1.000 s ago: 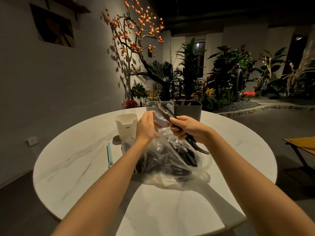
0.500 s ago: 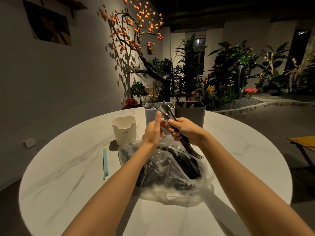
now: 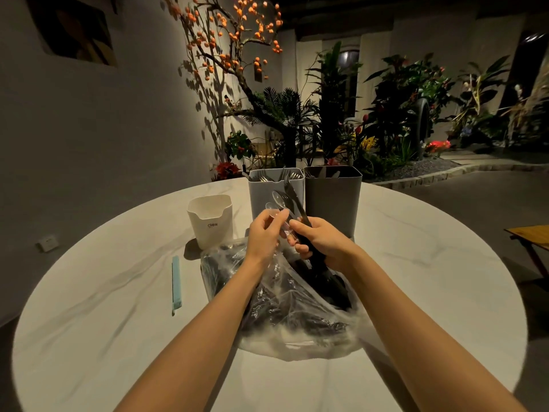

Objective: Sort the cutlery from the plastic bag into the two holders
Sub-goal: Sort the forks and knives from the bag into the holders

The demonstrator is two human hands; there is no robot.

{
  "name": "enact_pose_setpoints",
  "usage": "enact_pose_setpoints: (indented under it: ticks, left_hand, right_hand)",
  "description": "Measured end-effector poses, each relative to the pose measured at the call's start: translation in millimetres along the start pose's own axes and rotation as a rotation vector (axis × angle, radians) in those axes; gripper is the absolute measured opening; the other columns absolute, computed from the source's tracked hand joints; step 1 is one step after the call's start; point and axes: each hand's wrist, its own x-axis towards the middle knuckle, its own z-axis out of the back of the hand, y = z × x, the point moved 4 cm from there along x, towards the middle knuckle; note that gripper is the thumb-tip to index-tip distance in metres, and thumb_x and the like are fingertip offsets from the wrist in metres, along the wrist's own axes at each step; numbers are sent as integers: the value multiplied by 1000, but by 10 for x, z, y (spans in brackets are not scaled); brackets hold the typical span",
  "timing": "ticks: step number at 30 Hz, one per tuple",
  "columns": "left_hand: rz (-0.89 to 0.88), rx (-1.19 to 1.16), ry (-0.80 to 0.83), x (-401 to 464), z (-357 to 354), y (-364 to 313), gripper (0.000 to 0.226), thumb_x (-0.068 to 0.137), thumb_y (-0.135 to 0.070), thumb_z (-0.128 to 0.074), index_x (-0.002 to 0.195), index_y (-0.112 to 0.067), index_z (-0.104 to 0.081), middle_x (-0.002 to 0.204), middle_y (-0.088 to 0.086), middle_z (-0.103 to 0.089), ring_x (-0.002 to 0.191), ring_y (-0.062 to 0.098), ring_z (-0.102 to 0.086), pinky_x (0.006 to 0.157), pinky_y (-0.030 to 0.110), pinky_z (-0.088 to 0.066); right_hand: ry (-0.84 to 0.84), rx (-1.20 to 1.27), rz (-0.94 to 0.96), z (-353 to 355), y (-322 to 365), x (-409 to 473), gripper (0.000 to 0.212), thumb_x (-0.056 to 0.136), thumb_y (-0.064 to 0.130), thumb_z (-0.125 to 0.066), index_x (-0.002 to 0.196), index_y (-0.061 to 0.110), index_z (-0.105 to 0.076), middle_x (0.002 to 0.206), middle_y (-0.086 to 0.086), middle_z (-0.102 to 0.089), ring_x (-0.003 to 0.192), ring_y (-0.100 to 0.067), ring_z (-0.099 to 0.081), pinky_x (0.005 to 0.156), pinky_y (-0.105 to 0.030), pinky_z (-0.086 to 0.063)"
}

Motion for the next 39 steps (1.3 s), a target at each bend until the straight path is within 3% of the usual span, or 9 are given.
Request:
enact_pose_setpoints:
  ticks: [4,8,11,17,22,28,30,34,39]
  left_hand:
    - [7,71,-31,15,16,60,10,93,-19,-62,86,-13,-59,74,10,-61,61,16,-57,58,21,-47]
    - [6,122,-72,14,43,45,11,93,-15,-60,89,-5,-61,75,3,-61,68,9,-58,58,11,-47]
    - [31,100,-89,7,59,51,11,93,-14,-61,84,-8,-62,70,2,-60,61,5,-57,57,16,-49]
    - [107,-64,-197,9,103,58,13,93,-12,-60,81,-15,-60,76,1,-59,67,12,-57,52,22,-46]
    - [62,-22,-269,21,142,101,8,95,-13,-55,92,-8,-60,82,5,-61,77,18,-57,68,28,-49]
    - [123,-64,-357,6,202,99,12,100,-14,-48,110,-8,-48,88,7,-62,71,12,-58,55,18,-46]
    - [25,33,-343,-3,180,8,17,96,-9,-53,110,-12,-44,96,5,-60,82,14,-58,66,21,-49]
    - [-336,565,-269,-80,58,-130,27,91,-9,-59,115,-14,-49,123,4,-39,112,13,-40,99,25,-39]
    - [-251,752,-14,-107,-56,55,29,97,-21,-47,125,-24,-52,150,-6,-12,137,23,-22,112,44,-30]
  right_hand:
    - [-5,17,-14,0,-41,-36,29,102,27,-43,92,3,-54,72,-9,-57,46,-9,-44,47,-18,-39]
    - [-4,30,-68,17,-53,-78,29,103,27,-39,92,3,-52,63,-4,-58,44,-8,-44,49,-19,-38]
    - [8,42,-120,33,-71,-110,31,104,27,-37,90,4,-51,56,1,-58,43,-8,-44,49,-20,-38]
    - [57,75,-146,112,-52,-149,31,104,25,-37,88,3,-53,65,-6,-55,46,-10,-45,54,-23,-41]
    - [11,17,-182,169,-52,-163,27,103,23,-40,90,3,-53,70,-9,-60,53,-13,-56,57,-23,-52]
    - [57,-14,-174,225,-103,-169,24,102,22,-43,88,5,-49,74,-11,-60,57,-17,-57,59,-26,-53]
    - [78,-48,-136,235,-109,-165,25,103,21,-42,84,6,-49,72,-9,-57,54,-15,-53,59,-25,-49]
    - [40,-28,-100,234,-100,-164,25,103,20,-42,83,6,-50,70,-6,-57,54,-14,-50,54,-22,-48]
    - [-29,1,-130,263,-127,-170,28,103,19,-43,81,5,-54,71,-7,-57,53,-15,-49,51,-21,-46]
